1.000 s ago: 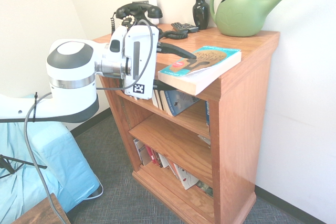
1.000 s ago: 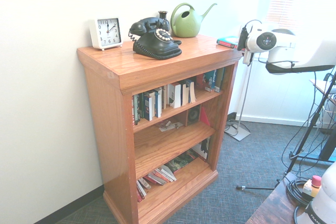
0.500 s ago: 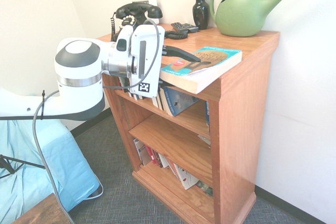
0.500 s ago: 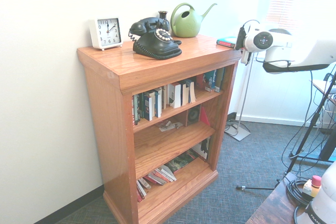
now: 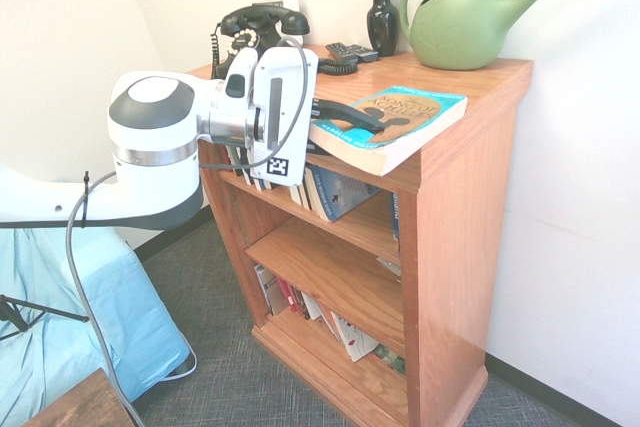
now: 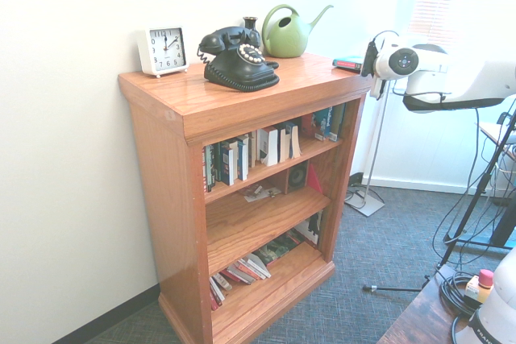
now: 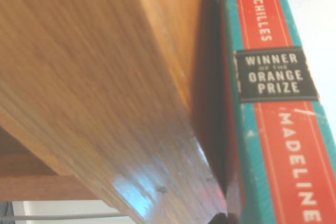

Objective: Organize the shelf

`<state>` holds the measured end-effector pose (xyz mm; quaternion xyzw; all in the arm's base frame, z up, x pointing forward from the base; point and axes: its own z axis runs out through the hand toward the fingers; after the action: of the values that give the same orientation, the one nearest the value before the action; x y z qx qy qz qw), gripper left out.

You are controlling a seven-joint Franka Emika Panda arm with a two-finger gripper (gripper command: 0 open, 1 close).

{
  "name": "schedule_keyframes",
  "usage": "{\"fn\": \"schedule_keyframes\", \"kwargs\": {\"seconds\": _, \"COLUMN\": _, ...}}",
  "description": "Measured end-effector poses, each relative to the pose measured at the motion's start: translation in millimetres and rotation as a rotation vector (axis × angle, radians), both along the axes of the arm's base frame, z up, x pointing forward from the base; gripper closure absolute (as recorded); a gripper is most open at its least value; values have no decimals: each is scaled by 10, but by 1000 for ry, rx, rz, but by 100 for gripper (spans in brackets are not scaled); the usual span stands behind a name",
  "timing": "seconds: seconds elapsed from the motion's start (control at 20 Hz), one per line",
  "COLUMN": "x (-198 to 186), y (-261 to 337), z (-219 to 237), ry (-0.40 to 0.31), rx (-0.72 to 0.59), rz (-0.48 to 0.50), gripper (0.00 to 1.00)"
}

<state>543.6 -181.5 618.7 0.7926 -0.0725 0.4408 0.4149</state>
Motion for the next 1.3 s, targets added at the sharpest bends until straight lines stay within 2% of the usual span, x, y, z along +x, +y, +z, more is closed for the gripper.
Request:
{"fn": "schedule_keyframes", "kwargs": {"seconds": 0.3, "x": -7, "y": 47, "z": 32, "ry": -12, "rx": 19, "rz": 2, "gripper": 100}}
{"fn": "schedule_keyframes", "kwargs": {"seconds": 0.5, "x": -128, "y": 89, "z": 186, "ry": -54, "rx": 66, "rz": -8, "gripper": 100}}
{"fn": "schedule_keyframes", "kwargs": {"seconds": 0.8, "x": -634, "y": 63, "z": 478, "ry": -125, "rx": 139, "rz": -54, "gripper": 100}}
{"fn": "schedule_keyframes", "kwargs": {"seconds": 1.1, "x": -1173, "y": 101, "z": 865, "ry": -179, "rx": 286, "rz": -91, "gripper": 100}}
{"fn": "schedule_keyframes", "kwargs": {"seconds": 1.3, "x": -1553, "y": 171, "z": 921, "ry": -201, "rx": 409, "rz": -91, "gripper": 100}}
